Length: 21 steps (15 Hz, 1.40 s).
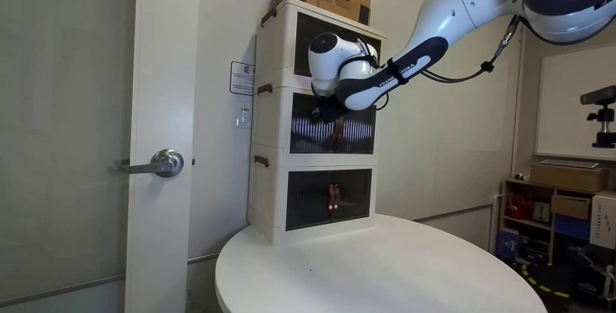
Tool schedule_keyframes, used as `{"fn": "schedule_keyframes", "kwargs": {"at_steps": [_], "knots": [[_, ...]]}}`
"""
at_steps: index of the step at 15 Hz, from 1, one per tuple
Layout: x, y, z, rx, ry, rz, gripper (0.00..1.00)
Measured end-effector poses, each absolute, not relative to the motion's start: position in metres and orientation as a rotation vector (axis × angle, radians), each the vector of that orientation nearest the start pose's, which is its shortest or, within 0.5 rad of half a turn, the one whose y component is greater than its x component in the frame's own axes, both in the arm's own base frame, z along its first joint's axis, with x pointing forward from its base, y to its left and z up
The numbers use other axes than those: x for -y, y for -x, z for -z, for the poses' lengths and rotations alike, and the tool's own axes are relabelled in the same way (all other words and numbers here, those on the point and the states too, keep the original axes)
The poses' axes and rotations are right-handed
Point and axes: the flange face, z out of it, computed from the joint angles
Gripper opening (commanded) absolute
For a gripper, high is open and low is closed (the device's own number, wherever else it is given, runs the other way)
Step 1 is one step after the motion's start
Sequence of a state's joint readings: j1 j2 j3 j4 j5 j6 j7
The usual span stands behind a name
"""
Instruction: Close the cabinet door
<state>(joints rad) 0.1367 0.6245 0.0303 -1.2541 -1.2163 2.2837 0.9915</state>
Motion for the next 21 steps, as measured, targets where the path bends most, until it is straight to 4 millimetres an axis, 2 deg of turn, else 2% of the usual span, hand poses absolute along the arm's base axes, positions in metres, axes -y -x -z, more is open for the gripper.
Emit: {"fn": "schedule_keyframes", "kwargs": {"at_steps": [5,8,12,15,18,21], "knots": [[-0.120,-0.740,-0.463,0.097,-2.511,-1.006,1.00],[-0.124,-0.714,-0.471,0.062,-2.684,-0.987,1.00],[-0.114,-0.673,-0.470,0.036,-2.914,-0.924,1.00],[-0.109,-0.636,-0.451,-0.012,-3.088,-0.807,1.00],[-0.118,-0.599,-0.426,-0.086,-3.252,-0.647,1.00],[-0.118,-0.567,-0.411,-0.135,-3.411,-0.358,1.00]]}}
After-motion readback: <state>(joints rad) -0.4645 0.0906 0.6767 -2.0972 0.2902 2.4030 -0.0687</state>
